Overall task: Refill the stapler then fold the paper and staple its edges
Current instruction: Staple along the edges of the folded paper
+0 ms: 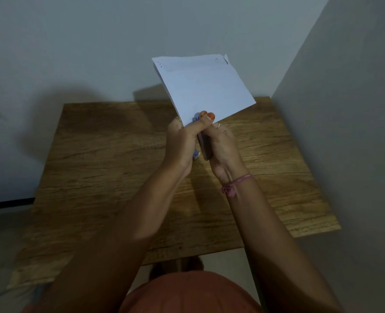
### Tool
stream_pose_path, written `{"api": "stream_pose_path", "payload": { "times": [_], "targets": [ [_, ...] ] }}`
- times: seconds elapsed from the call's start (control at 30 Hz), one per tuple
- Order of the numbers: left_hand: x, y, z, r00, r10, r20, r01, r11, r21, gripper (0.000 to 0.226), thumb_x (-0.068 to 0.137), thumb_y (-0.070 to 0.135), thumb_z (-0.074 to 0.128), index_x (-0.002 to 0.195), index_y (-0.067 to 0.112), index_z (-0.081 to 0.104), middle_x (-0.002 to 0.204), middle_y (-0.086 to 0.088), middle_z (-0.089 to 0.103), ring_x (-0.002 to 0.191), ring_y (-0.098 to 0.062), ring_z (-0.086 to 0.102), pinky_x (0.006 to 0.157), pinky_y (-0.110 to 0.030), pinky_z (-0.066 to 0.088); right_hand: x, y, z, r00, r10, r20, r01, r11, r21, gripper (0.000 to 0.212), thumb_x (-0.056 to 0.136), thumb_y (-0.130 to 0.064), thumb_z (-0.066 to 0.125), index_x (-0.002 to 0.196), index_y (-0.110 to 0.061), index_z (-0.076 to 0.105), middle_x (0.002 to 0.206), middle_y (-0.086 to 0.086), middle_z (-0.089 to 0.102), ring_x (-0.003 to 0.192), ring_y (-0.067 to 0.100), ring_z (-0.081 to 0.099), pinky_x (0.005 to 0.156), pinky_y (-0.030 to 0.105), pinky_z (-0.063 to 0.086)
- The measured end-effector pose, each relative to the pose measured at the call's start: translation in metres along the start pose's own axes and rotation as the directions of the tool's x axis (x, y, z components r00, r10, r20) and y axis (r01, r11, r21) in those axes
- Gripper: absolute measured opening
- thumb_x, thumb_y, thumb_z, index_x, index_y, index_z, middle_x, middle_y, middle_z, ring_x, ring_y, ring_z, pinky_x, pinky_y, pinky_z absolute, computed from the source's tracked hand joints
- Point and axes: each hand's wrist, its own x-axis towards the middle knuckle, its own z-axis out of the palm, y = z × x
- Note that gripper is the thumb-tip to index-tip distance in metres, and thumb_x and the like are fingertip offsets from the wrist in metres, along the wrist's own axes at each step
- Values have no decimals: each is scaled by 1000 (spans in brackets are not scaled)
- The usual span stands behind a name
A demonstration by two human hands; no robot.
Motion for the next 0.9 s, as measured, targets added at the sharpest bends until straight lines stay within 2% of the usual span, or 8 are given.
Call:
{"api": "stream_pose_path", "payload": {
  "times": [0.2,0.3,0.4,0.47,0.53,0.6,0.83,0.9],
  "targets": [
    [2,7,-11,985,9,170,-15,999,31,25,82,23,74,105,16,69,101,-4,74,101,-20,70,83,-33,54,-6,-5,0,999,44,5,-44,998,-46,43,91,-29,63,116,6,62,116,21,66,109,30,63,97,41,49],
    [3,15,-17,954,-77,289,76,997,14,19,91,34,64,101,20,72,96,0,72,89,-15,68,73,-30,55,-9,-14,-5,995,92,49,-86,989,-117,44,88,-39,63,108,0,63,88,15,69,81,24,64,76,35,51],
    [5,17,-18,958,-156,239,168,985,-33,33,99,36,49,112,11,66,97,-11,66,75,-23,60,65,-38,51,-12,-19,-10,980,154,122,-135,979,-153,35,86,-48,60,87,-14,68,77,9,67,66,19,56,59,27,44],
    [4,15,-18,963,-167,213,178,984,-32,36,101,34,45,118,7,61,101,-15,66,77,-27,60,65,-41,51,-13,-21,-11,974,168,150,-145,978,-151,32,87,-48,60,82,-19,72,78,8,67,69,20,56,57,26,45],
    [0,13,-15,965,-161,208,176,983,-57,34,102,33,43,118,9,61,108,-15,68,89,-29,64,79,-49,52,-13,-20,-14,973,167,158,-143,978,-153,32,84,-50,61,87,-19,72,79,7,66,72,20,56,58,25,44],
    [-3,12,-11,971,-136,197,157,983,-96,30,103,30,43,117,11,62,109,-11,70,92,-22,67,84,-44,53,-14,-18,-16,977,136,166,-114,984,-134,35,85,-50,61,95,-17,68,78,5,64,71,16,57,58,24,43],
    [-10,9,-7,978,-101,180,130,979,-158,21,99,21,50,108,9,65,96,-3,72,82,-14,69,64,-26,54,-17,-14,-21,982,44,185,-26,995,-98,38,79,-52,63,89,-15,67,72,-1,58,64,10,54,53,20,44],
    [-11,10,-6,978,-115,172,144,975,-172,22,100,19,50,112,6,62,96,-6,72,80,-13,69,58,-24,52,-17,-14,-22,980,49,192,-25,992,-126,45,81,-48,64,100,-7,61,73,0,57,64,10,51,51,19,42]
  ]
}}
